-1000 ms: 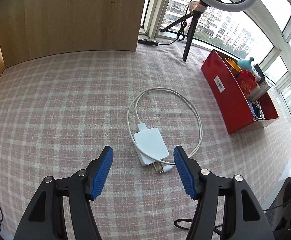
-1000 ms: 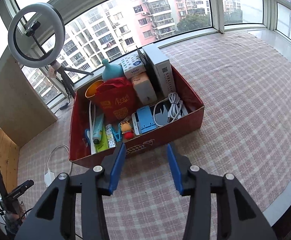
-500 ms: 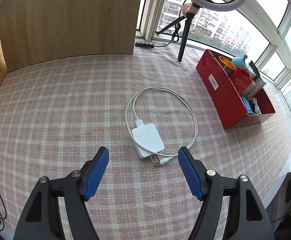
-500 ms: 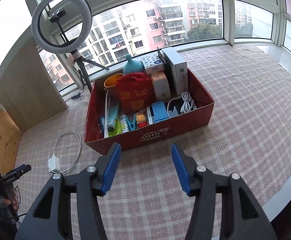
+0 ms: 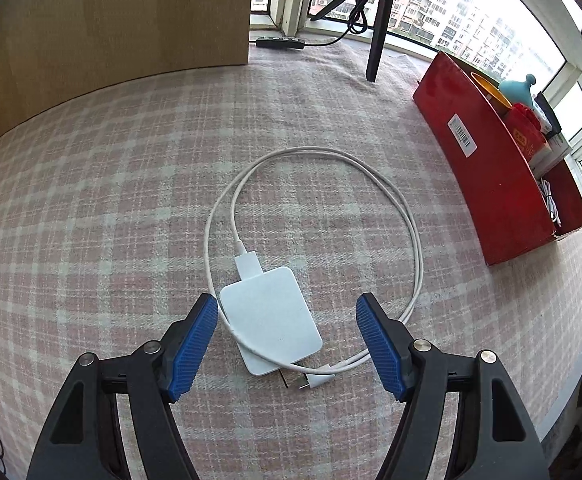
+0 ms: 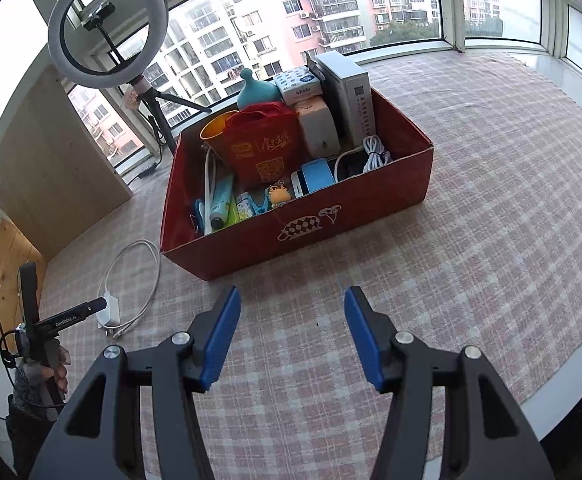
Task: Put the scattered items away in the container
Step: 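Move the left tool toward the white power adapter with cable, then close the left tool on the white power adapter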
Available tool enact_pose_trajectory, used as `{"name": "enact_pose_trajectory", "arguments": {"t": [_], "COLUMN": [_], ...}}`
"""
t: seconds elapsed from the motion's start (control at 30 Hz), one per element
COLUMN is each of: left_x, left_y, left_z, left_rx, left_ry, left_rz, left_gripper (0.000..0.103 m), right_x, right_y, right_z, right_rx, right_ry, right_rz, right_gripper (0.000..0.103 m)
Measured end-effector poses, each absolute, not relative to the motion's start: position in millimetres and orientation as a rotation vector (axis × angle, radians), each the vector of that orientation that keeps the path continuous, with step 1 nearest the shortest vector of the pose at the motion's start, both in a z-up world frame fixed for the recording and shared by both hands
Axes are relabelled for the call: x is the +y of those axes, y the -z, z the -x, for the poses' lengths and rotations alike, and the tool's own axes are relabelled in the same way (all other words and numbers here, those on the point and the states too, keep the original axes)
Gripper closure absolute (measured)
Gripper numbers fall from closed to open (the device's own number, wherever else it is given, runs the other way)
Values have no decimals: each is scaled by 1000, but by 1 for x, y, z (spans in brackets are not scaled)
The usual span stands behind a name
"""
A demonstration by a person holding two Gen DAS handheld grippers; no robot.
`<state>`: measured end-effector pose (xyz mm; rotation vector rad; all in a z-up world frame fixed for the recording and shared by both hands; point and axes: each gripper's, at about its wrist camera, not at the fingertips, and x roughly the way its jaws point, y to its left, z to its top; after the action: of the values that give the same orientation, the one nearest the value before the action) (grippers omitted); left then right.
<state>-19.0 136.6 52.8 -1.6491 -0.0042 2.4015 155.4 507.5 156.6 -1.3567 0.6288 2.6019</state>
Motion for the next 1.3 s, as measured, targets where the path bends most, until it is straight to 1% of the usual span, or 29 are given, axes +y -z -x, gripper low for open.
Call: {"name": "enact_pose_trajectory", "arguments": {"t": [0.13,0.3,0.4,0.47,0.53,0.6,0.63,0.7,0.77,0.8,0.83,0.9,1.03,1.13,1.2,1.3], "left_x": [138,138,140,137,133,128,126,120,117,117,117,117,110,100,92,81], "left_y": [-48,-47,-46,-46,-47,-48,-49,-49,-49,-50,-50,-51,-58,-63,-65,-63], "left_z": [18,19,17,17,17,17,17,17,17,17,17,18,14,7,0,-11], "left_rx": [21,47,64,61,51,28,16,-7,-19,-19,-22,-39,-91,-122,-140,-188], "left_ry": [-2406,-2425,-2434,-2441,-2453,-2457,-2459,-2457,-2456,-2460,-2465,-2477,-2469,-2467,-2467,-2439], "left_rz": [1652,1644,1633,1624,1620,1611,1606,1606,1622,1635,1649,1646,1614,1596,1590,1583], "left_gripper": [34,35,36,39,50,56,60,63,63,61,52,38,38,38,38,38], "right_x": [487,427,392,367,344,329,322,313,308,306,307,310,315,315,313,299], "right_y": [-148,-142,-134,-127,-115,-98,-90,-78,-68,-63,-60,-55,-56,-62,-64,-68], "right_z": [-142,-103,-77,-58,-38,-18,-8,6,15,20,23,28,32,32,32,33], "right_rx": [650,529,527,504,481,510,522,511,507,505,529,591,660,638,669,613], "right_ry": [-2643,-2776,-2809,-2834,-2828,-2776,-2742,-2692,-2650,-2629,-2609,-2570,-2579,-2614,-2633,-2668], "right_rz": [1453,1620,1729,1797,1860,1939,1975,2003,2025,2036,2048,2070,2095,2094,2106,2154], "right_gripper": [50,50,50,50,50,50,50,50,50,50,50,50,50,50,50,50]}}
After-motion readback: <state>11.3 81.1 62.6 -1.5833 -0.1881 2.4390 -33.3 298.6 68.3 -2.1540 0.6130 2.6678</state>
